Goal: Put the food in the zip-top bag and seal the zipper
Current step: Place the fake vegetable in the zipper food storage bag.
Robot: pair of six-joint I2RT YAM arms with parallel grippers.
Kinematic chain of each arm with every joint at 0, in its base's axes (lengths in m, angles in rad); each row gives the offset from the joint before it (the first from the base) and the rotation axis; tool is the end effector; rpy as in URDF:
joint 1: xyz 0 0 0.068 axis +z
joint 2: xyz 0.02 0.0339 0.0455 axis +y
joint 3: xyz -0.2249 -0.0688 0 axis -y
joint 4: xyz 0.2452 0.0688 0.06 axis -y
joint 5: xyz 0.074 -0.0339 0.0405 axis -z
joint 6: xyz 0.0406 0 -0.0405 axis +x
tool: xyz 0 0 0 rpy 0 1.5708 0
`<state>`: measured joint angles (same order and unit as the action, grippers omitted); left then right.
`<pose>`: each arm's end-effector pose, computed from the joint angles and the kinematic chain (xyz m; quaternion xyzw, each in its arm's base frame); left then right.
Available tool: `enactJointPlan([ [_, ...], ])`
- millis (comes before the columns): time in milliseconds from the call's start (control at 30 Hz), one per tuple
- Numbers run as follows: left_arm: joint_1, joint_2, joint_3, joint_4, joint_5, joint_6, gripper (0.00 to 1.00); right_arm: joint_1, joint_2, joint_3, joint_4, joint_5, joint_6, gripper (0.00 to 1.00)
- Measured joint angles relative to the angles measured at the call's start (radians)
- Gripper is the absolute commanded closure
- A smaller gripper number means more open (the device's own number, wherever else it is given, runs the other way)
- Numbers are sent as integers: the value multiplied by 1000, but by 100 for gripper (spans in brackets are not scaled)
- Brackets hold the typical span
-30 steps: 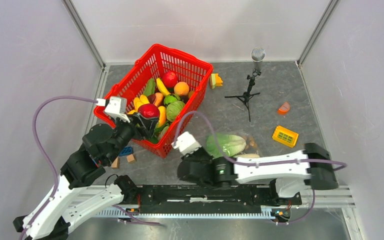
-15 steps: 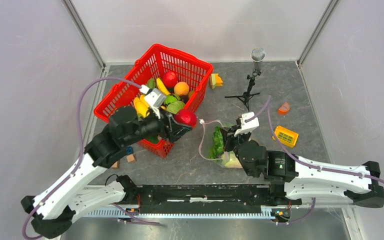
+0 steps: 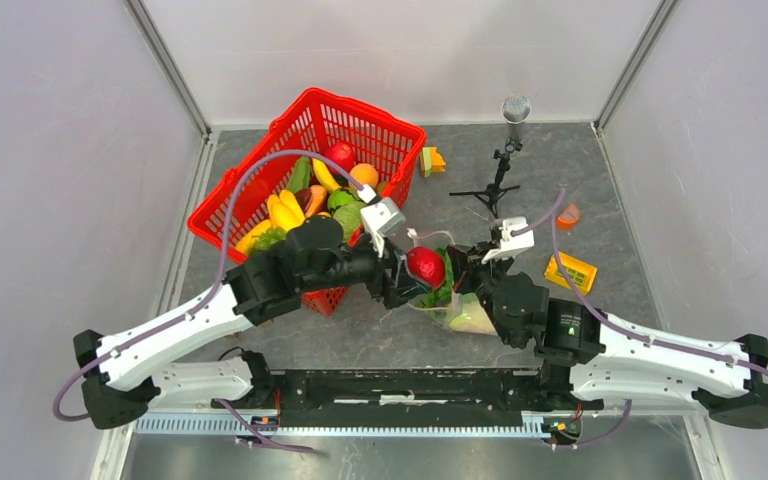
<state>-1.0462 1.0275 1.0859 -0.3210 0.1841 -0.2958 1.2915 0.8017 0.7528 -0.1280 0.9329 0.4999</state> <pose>0.1213 -0.2245 0.3507 0.3416 0.7148 -0.4338 0.4292 0.0887 0.1910 0.3058 0.0023 0.7432 0.2320 0.6275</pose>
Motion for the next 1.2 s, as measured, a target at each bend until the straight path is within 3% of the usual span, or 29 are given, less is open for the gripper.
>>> enactJointPlan([
  [367, -47, 176, 43, 1, -169, 3, 54, -15, -35, 0, 17, -21, -8, 100],
  [533, -49, 257, 104, 0, -195, 2, 43, -18, -69, 0, 26, -18, -15, 100],
  [833, -49, 394, 248, -3, -120, 5, 8, -18, -145, 0, 25, 47, -52, 100],
  [867, -49, 403, 265, -6, -111, 6, 0, -18, -157, 0, 25, 60, -56, 100],
  [1200, -49, 434, 382, -19, -14, 39, 0, -18, -290, -6, -19, 205, -71, 100],
])
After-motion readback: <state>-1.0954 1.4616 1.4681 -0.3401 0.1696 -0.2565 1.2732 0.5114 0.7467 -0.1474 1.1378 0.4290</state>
